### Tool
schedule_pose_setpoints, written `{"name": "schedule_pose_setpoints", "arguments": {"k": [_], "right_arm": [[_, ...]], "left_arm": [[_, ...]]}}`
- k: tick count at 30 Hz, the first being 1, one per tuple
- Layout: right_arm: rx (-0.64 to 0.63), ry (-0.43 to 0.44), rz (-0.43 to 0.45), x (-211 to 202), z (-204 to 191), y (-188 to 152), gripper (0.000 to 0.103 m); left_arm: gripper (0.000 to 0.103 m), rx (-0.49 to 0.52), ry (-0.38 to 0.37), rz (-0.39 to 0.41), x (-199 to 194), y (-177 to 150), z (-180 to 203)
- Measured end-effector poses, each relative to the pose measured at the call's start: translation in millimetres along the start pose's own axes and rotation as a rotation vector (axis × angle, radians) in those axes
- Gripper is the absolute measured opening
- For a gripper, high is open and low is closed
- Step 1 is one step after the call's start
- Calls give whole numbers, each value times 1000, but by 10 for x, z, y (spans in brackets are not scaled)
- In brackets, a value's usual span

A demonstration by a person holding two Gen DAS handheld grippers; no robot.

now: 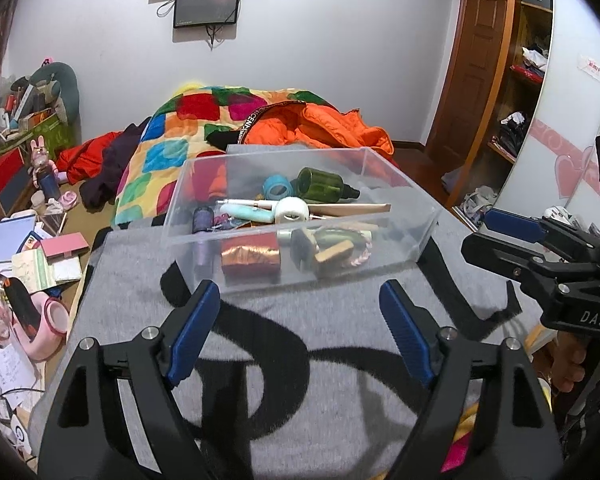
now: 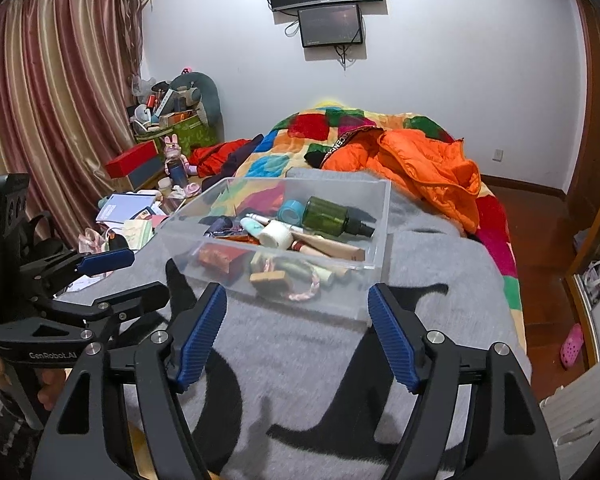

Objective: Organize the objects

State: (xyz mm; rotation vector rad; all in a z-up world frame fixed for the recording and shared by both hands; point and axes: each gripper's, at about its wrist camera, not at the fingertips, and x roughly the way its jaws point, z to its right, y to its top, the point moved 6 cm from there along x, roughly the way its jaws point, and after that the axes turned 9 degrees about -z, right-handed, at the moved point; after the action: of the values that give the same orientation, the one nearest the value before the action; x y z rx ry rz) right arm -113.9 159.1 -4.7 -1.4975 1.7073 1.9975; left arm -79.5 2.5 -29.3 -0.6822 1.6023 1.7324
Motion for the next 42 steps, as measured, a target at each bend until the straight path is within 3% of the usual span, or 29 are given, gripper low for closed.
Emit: {"name": "schedule_pose_setpoints", "arguments": {"k": [42], "right_arm": [[10,23,-15,-6,-93,-66,71]], "left_arm": [[83,-6,-6,3,-73,-38,29]]}}
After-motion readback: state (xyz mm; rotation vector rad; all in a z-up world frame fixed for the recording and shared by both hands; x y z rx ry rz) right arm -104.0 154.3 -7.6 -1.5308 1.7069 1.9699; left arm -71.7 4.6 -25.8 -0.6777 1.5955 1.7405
